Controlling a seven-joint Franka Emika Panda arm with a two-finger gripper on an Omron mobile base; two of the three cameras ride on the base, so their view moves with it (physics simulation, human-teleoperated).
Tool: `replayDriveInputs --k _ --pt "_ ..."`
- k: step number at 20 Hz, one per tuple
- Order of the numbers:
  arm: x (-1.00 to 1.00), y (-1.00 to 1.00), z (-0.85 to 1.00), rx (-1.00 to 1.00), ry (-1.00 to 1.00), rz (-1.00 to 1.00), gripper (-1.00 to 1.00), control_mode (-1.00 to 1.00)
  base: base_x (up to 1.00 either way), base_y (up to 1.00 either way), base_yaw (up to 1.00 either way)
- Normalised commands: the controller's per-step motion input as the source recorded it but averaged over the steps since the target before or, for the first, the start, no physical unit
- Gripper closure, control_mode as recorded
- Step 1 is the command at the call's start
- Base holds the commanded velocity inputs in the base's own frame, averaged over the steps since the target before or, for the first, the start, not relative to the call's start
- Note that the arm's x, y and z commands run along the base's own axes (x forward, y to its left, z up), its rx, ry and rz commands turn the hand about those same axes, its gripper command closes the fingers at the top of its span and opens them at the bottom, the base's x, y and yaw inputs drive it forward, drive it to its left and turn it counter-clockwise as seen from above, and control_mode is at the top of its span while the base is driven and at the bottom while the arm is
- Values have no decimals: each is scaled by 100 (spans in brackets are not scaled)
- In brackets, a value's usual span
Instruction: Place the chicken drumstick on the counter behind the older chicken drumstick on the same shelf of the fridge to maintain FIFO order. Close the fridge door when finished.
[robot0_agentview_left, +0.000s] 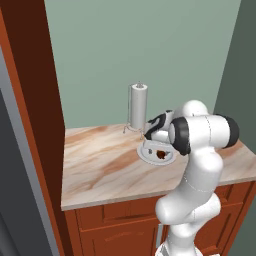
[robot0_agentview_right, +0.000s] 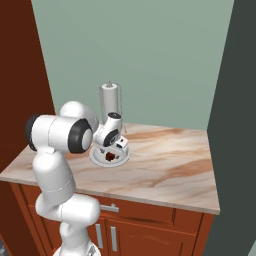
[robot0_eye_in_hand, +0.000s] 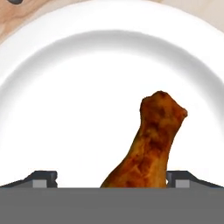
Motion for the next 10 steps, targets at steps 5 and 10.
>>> replayDriveInputs --k 5,10 --pt "1 8 -34 0 0 3 100 -100 0 0 0" --pt "6 0 -15 0 0 5 100 -100 0 0 0"
